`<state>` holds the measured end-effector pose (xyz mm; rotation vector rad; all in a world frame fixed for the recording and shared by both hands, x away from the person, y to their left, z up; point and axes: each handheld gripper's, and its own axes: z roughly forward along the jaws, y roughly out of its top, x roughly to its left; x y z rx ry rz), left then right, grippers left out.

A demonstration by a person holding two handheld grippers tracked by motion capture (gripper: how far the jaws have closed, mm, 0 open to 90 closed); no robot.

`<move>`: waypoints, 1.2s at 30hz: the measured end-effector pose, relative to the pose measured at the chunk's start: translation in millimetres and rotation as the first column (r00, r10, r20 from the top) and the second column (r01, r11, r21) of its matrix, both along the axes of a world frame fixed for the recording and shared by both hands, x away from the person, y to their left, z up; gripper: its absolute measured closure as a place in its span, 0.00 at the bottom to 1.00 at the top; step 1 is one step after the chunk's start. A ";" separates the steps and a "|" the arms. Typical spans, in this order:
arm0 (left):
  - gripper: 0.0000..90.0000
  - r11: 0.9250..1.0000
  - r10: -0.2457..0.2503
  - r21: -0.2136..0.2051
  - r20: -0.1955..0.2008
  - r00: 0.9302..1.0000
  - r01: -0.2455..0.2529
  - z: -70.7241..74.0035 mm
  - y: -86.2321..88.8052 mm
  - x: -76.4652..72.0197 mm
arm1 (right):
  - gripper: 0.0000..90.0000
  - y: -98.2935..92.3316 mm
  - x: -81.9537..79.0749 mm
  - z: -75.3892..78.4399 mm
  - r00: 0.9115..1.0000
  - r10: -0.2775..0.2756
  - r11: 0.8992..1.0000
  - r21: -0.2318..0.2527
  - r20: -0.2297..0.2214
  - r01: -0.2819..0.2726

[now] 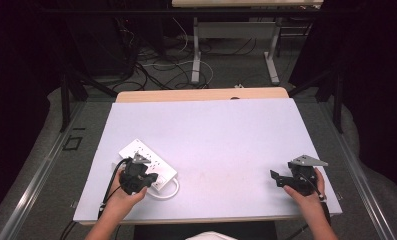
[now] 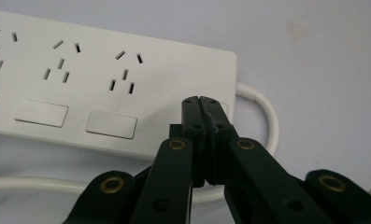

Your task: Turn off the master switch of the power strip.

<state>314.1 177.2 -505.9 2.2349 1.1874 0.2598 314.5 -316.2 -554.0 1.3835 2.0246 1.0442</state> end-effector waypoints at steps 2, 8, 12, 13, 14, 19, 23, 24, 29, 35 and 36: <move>1.00 1.000 -0.009 0.007 -0.012 1.000 0.009 -1.7 -2.1 1.0 | 0.25 0.3 0.3 -0.3 1.000 -0.001 1.000 0.001 0.004 0.000; 1.00 0.999 -0.021 0.033 -0.032 0.999 0.022 -7.7 -7.1 3.9 | 0.25 -0.7 0.1 -0.1 1.000 0.005 1.000 0.002 -0.004 -0.005; 1.00 0.999 -0.033 0.034 -0.034 0.999 0.034 -9.6 -11.2 4.0 | 0.25 -0.4 -0.1 0.0 1.000 0.005 1.000 0.001 -0.004 -0.005; 1.00 0.999 -0.034 0.033 -0.025 0.999 0.035 -10.1 -11.8 4.3 | 0.25 -0.2 -0.1 0.0 1.000 0.005 1.000 0.001 -0.003 -0.005; 1.00 0.999 -0.034 0.031 -0.022 0.999 0.035 -10.4 -12.2 4.4 | 0.25 -0.1 -0.1 0.0 1.000 0.006 1.000 0.002 -0.003 -0.005; 1.00 1.000 -0.018 0.022 0.001 1.000 0.018 -12.8 -13.8 3.5 | 0.25 0.4 0.1 -0.3 1.000 0.008 1.000 0.000 -0.001 -0.008; 1.00 0.999 -0.027 0.044 0.022 0.999 0.026 -13.4 -15.3 1.4 | 0.25 0.7 0.1 -0.5 1.000 0.009 1.000 0.003 -0.005 -0.009; 1.00 0.998 -0.034 0.057 0.028 0.999 0.032 -13.4 -15.5 1.2 | 0.25 0.5 0.2 -0.7 1.000 0.011 1.000 -0.001 -0.001 -0.011; 1.00 0.998 -0.021 0.052 0.005 1.000 0.020 -14.3 -16.3 1.5 | 0.25 0.8 0.0 -0.5 1.000 0.009 1.000 0.005 -0.004 -0.009; 1.00 0.999 -0.026 0.048 0.018 1.000 0.025 -16.4 -15.0 0.6 | 0.25 1.8 -0.5 -0.6 1.000 0.007 1.000 0.001 -0.010 -0.007; 1.00 0.999 -0.012 0.030 0.015 1.000 0.012 -17.2 -15.2 0.0 | 0.25 2.0 -0.1 -1.4 1.000 0.014 1.000 0.003 -0.008 -0.014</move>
